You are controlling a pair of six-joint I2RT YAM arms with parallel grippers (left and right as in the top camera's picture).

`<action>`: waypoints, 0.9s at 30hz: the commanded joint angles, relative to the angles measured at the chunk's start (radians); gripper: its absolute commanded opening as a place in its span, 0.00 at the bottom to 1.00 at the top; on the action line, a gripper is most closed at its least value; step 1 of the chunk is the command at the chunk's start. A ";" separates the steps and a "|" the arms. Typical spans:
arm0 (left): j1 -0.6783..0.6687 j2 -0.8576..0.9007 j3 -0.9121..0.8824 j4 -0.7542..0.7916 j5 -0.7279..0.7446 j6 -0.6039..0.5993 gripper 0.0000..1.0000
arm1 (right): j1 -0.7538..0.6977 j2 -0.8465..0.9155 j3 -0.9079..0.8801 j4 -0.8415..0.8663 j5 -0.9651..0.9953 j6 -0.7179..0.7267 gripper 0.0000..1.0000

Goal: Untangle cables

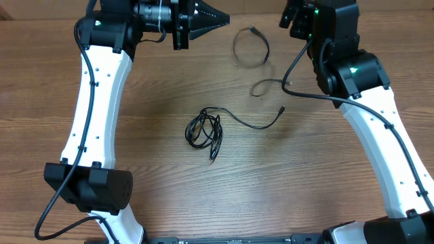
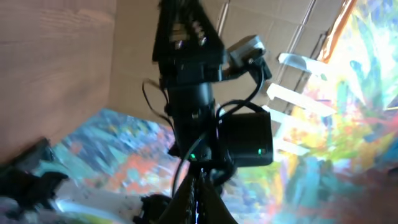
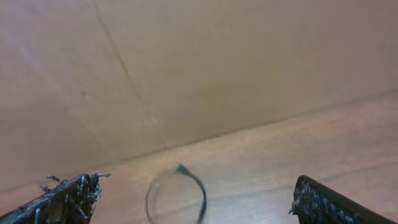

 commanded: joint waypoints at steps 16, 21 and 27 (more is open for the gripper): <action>0.003 -0.023 0.019 -0.625 -1.144 0.735 0.83 | -0.087 0.262 -0.013 -0.179 -0.312 -0.016 1.00; 0.003 -0.023 0.018 -0.698 -1.221 0.735 0.99 | -0.165 0.343 -0.013 -0.235 -0.436 -0.014 1.00; 0.003 -0.023 0.016 -0.700 -1.217 0.734 1.00 | -0.193 0.443 -0.014 -0.288 -0.673 -0.029 0.95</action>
